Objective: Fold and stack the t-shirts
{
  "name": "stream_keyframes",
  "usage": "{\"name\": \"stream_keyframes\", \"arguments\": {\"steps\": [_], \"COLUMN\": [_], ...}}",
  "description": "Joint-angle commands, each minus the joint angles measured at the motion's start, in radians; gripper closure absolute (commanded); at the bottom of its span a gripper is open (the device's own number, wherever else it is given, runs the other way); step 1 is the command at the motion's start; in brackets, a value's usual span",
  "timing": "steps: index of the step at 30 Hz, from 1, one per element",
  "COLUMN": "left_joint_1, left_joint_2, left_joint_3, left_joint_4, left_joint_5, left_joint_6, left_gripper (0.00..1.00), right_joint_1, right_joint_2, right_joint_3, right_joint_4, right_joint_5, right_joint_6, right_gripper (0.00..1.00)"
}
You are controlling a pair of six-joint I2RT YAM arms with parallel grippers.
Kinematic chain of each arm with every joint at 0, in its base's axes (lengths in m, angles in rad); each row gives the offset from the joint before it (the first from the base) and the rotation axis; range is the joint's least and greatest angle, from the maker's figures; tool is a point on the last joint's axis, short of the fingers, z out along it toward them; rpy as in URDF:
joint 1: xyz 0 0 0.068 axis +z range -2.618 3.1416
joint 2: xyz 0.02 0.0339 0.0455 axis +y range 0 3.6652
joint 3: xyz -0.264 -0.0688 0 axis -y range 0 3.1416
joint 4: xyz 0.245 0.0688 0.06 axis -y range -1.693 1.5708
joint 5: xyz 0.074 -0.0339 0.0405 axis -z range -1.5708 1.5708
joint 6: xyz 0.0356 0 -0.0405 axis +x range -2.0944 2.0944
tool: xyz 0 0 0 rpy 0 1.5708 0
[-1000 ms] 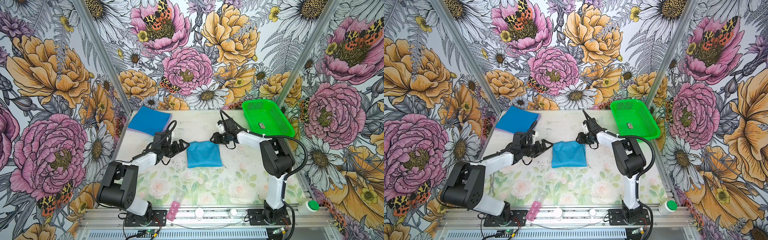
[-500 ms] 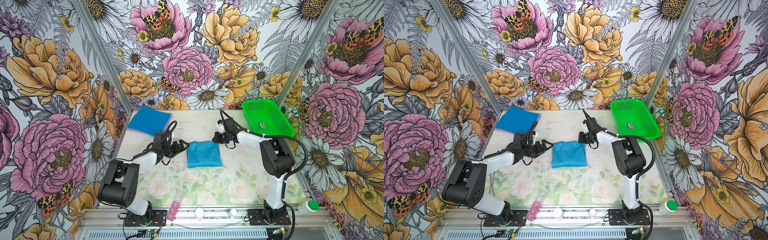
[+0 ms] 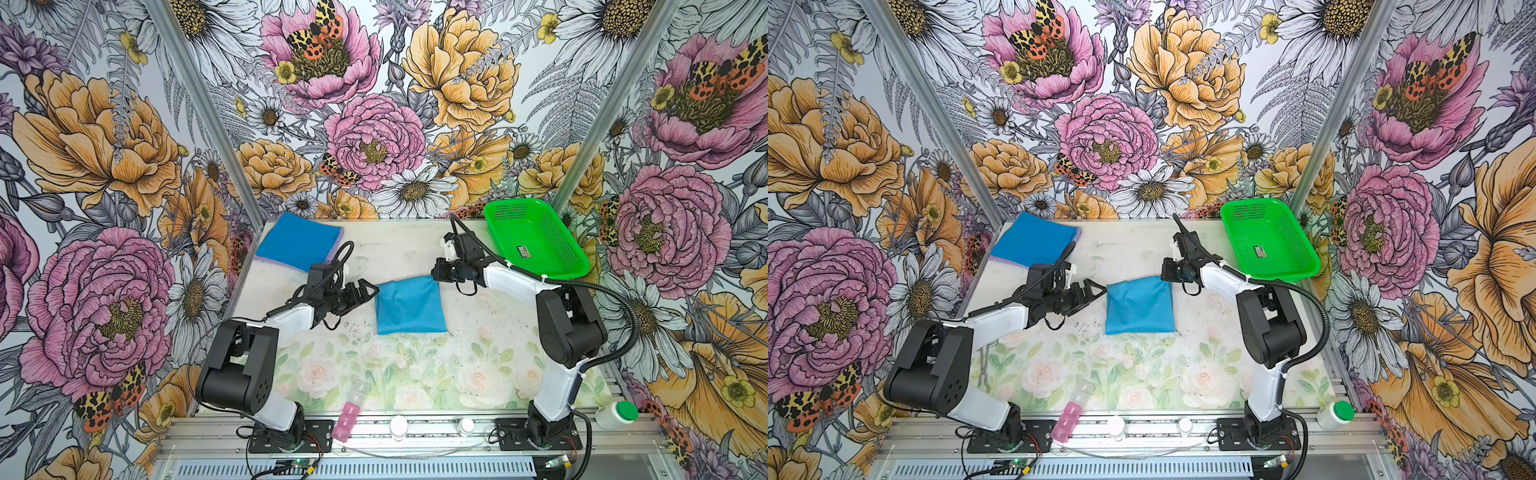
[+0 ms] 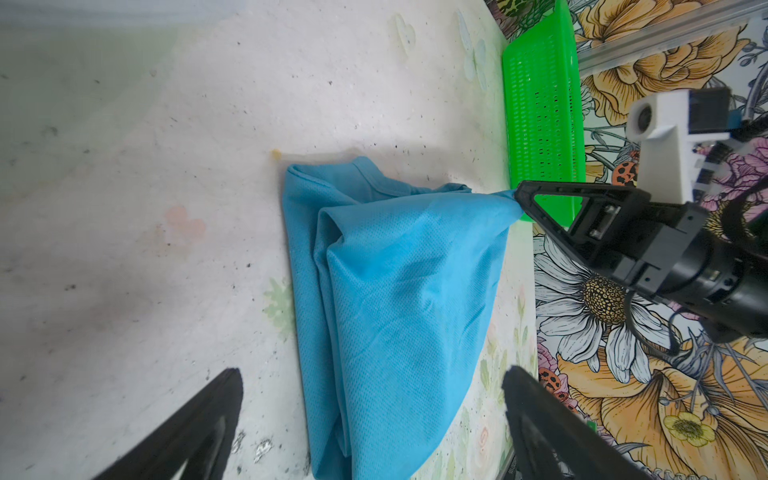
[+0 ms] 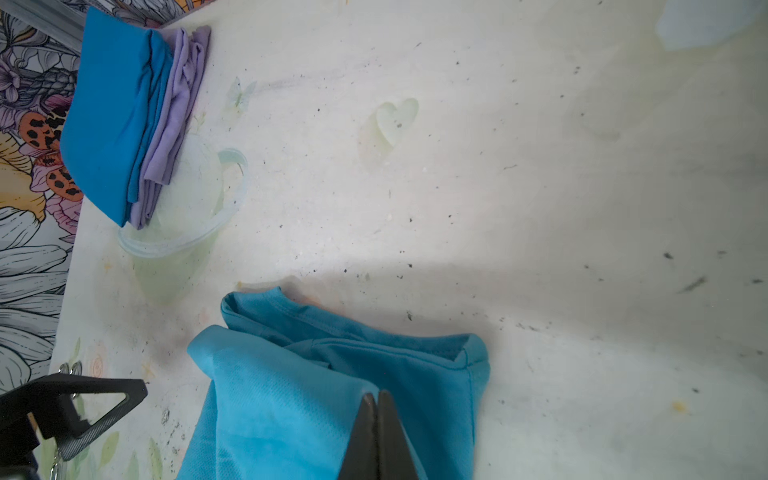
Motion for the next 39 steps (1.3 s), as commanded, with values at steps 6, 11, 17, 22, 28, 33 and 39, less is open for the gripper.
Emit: {"name": "stream_keyframes", "arguments": {"steps": [6,11,17,22,28,33,39], "left_joint_1": [-0.006,-0.021,-0.057,-0.073,-0.099,-0.071,-0.078], "left_joint_2": [0.017,0.029,-0.012,-0.056,-0.152,-0.252,-0.289], "left_joint_3": [0.033,0.051,0.029,-0.014,-0.118,-0.197,-0.213], "left_joint_4": [0.024,0.025,0.024,0.056,0.072,0.080,0.050], "left_joint_5": [0.011,0.036,0.032,0.033,-0.011,-0.031,-0.014], "left_joint_6": [0.007,0.013,0.022,0.016,-0.018,-0.048,-0.034], "left_gripper": [0.01,0.01,0.02,0.03,0.03,0.02,0.02], "right_joint_1": [-0.024,0.012,0.059,0.107,0.179,0.217,0.207], "right_joint_2": [0.127,0.048,-0.046,0.026,0.200,0.347,0.447], "right_joint_3": [0.053,0.037,0.012,0.066,0.218,0.328,0.404], "right_joint_4": [0.038,0.037,0.034,0.037,0.037,0.043,0.120], "right_joint_5": [0.037,0.092,-0.049,-0.221,-0.367,-0.368,-0.198], "right_joint_6": [0.038,-0.052,-0.095,-0.060,-0.015,0.033,0.109], "right_gripper": [0.92,0.46,0.22,0.19,0.17,0.17,0.17]}}
